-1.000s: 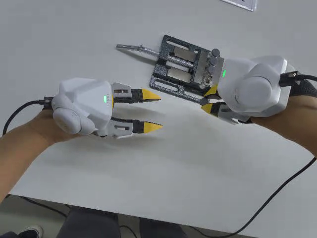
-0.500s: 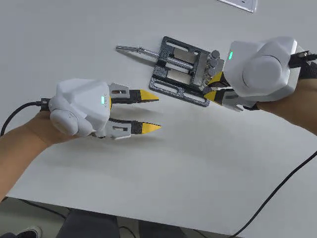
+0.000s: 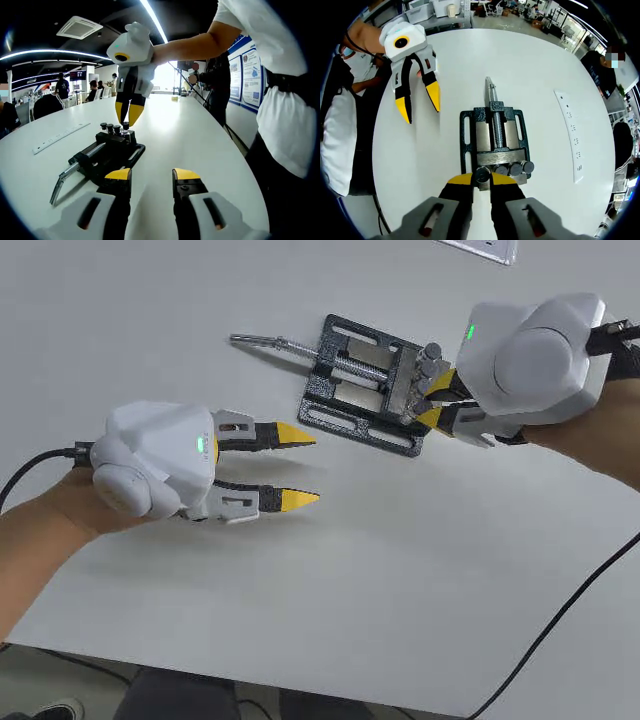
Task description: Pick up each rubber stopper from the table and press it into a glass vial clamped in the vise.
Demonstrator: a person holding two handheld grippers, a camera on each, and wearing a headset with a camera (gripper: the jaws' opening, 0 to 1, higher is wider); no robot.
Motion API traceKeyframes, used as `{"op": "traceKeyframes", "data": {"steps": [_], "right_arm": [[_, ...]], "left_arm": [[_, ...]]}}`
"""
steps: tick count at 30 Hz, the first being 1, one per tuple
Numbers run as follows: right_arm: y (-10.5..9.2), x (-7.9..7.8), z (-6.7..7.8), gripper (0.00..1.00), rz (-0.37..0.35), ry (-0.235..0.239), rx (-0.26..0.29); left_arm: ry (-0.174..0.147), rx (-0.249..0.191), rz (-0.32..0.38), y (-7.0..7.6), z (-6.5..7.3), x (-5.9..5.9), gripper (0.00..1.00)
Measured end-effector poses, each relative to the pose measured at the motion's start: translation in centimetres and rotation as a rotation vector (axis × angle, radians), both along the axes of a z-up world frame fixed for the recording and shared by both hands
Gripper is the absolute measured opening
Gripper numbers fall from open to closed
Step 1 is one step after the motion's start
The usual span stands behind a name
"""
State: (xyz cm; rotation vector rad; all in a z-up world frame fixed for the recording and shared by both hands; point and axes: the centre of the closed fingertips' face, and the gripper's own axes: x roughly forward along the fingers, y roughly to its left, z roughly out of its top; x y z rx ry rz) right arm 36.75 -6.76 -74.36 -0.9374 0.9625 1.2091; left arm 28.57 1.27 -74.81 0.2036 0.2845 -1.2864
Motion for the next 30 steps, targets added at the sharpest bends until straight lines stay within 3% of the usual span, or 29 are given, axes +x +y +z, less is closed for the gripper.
{"op": "traceKeyframes", "data": {"steps": [30], "right_arm": [[-0.11,0.13,-0.65,0.12,0.021,0.005,-0.025]], "left_arm": [[0.009,-0.003,0.006,0.22,-0.44,0.13,0.29]]}}
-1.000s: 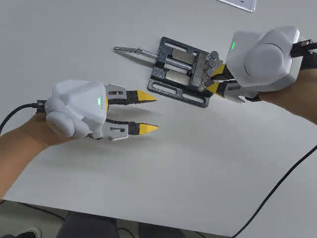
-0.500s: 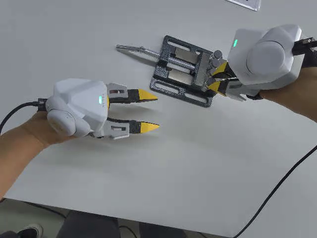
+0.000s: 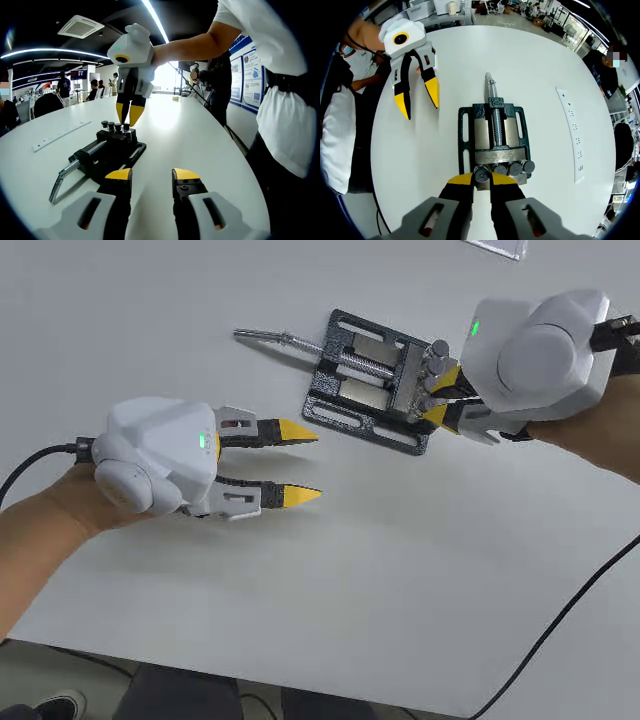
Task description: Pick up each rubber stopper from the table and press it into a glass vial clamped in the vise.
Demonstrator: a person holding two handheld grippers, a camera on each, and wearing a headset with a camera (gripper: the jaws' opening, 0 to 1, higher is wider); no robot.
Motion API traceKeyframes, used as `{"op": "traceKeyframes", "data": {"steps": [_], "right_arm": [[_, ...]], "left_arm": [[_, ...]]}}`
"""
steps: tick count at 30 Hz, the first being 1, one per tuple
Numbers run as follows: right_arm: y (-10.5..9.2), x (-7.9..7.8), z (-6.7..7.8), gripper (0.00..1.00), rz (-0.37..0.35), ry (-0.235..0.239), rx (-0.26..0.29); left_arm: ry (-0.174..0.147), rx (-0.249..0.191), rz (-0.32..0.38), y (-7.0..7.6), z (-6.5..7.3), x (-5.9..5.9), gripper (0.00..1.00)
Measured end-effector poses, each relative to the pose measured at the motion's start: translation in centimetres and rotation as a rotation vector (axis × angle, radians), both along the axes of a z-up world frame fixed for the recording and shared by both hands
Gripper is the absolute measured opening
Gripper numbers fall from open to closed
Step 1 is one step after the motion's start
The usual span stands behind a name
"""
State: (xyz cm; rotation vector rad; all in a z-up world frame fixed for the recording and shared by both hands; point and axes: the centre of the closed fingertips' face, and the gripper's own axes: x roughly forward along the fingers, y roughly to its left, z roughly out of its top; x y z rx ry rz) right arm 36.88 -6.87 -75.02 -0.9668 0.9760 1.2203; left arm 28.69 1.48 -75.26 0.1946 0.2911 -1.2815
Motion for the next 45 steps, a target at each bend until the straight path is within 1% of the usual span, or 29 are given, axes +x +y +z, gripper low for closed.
{"op": "traceKeyframes", "data": {"steps": [12,22,45], "right_arm": [[0.02,0.0,0.07,0.11,0.033,0.008,-0.034],[0.12,-0.06,-0.19,0.12,0.075,0.011,-0.084],[-0.08,-0.04,-0.3,0.12,0.114,0.031,-0.12]], "left_arm": [[0.001,-0.004,0.002,0.05,-0.1,0.14,0.29],[0.004,-0.007,0.011,0.21,-0.1,0.23,0.28],[0.007,-0.009,0.013,0.1,-0.21,0.39,0.28]]}}
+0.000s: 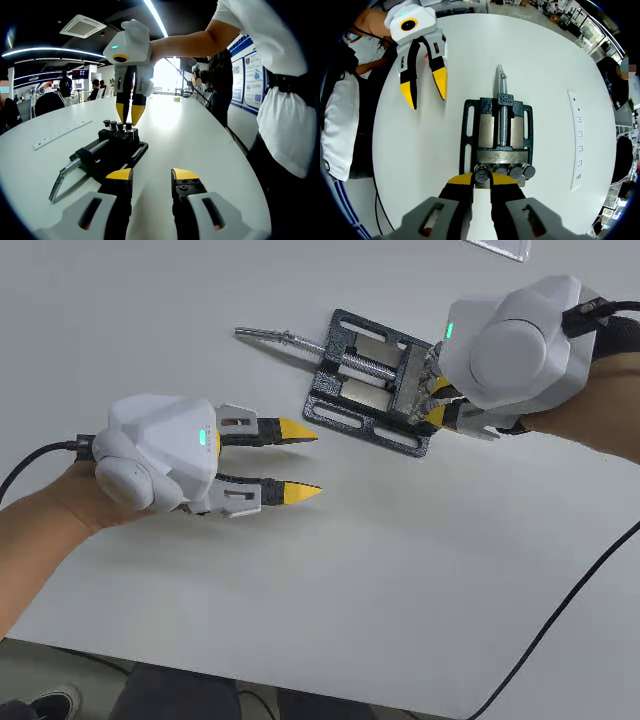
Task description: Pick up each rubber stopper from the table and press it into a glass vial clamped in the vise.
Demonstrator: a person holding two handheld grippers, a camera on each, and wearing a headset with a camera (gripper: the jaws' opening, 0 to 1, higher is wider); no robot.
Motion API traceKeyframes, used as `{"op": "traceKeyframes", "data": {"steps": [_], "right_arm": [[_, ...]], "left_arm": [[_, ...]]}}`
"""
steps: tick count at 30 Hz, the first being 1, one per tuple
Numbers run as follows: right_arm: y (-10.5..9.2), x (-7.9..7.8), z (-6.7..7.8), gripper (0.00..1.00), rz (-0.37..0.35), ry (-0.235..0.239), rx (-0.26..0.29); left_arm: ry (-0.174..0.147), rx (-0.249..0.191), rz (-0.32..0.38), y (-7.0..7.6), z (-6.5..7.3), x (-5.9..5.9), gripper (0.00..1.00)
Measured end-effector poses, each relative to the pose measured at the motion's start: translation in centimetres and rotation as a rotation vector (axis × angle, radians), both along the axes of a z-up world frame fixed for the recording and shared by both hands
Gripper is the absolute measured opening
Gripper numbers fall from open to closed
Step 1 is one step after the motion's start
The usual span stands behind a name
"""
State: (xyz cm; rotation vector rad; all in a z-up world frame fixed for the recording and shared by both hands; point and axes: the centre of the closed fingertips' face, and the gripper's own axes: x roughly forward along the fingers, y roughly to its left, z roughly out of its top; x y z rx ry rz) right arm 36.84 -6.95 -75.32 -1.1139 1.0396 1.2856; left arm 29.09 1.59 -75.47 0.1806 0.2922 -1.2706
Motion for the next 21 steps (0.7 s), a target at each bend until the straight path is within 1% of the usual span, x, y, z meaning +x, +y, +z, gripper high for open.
{"op": "traceKeyframes", "data": {"steps": [5,16,21], "right_arm": [[-0.02,-0.03,0.02,0.12,0.018,-0.002,0.006],[-0.15,-0.03,0.17,0.15,0.008,-0.002,0.021],[-0.16,-0.03,0.65,0.15,-0.003,-0.005,0.037]], "left_arm": [[0.001,0.002,-0.003,0.03,0.0,-0.04,0.27],[0.0,0.003,-0.008,-0.16,0.11,-0.04,0.27],[0.0,0.003,-0.008,-0.14,0.12,-0.06,0.27]]}}
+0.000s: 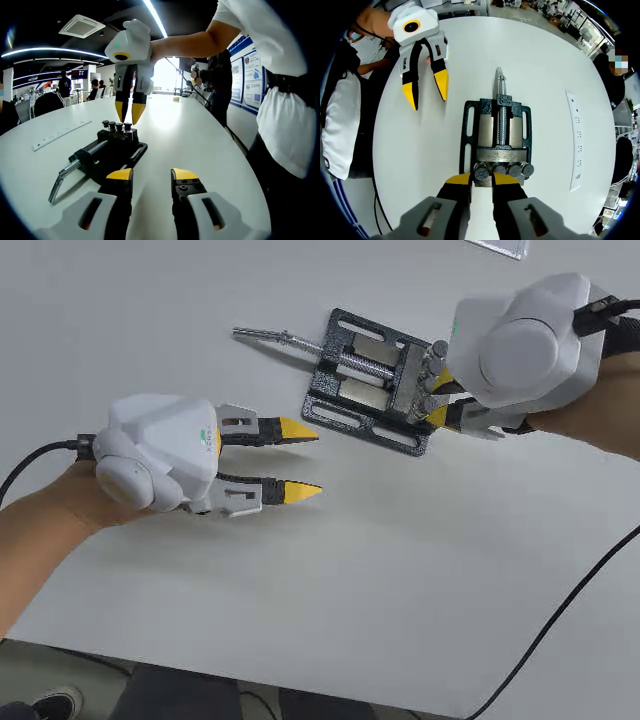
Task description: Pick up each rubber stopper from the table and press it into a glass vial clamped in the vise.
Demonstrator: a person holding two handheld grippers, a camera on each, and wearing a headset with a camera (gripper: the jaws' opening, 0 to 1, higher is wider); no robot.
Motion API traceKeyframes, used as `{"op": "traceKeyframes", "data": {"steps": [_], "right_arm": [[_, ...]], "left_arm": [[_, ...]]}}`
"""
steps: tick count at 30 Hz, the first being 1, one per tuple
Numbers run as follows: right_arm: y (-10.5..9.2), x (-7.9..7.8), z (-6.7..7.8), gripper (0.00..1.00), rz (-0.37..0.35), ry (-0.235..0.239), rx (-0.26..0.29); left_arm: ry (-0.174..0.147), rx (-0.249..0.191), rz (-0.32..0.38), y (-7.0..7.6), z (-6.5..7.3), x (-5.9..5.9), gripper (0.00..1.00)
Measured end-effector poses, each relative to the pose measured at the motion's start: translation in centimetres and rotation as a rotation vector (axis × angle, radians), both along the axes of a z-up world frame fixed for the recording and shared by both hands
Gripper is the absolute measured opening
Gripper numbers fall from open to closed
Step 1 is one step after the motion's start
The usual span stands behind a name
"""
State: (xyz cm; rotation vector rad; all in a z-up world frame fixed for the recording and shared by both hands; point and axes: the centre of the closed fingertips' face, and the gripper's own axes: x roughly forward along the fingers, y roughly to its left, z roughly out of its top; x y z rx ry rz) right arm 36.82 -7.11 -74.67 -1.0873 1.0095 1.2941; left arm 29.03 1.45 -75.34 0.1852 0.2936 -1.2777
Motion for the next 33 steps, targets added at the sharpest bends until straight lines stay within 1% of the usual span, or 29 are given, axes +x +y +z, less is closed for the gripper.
{"op": "traceKeyframes", "data": {"steps": [6,14,19,23,33], "right_arm": [[0.08,-0.12,0.19,0.12,-0.003,-0.001,0.016],[0.24,0.12,0.3,0.07,-0.007,-0.013,0.036],[0.22,0.17,0.13,0.03,-0.008,-0.01,0.037],[0.26,0.08,0.12,0.02,-0.015,0.0,0.042],[0.35,0.09,0.07,0.02,-0.009,-0.005,0.034]], "left_arm": [[-0.003,0.0,-0.002,-0.11,0.1,0.03,0.27],[-0.002,0.004,-0.004,-0.17,0.03,-0.01,0.27],[-0.003,0.005,-0.004,-0.24,-0.02,0.01,0.27],[-0.002,0.003,-0.002,-0.24,-0.03,0.05,0.27],[-0.004,0.004,0.001,-0.17,-0.08,0.12,0.27]]}}
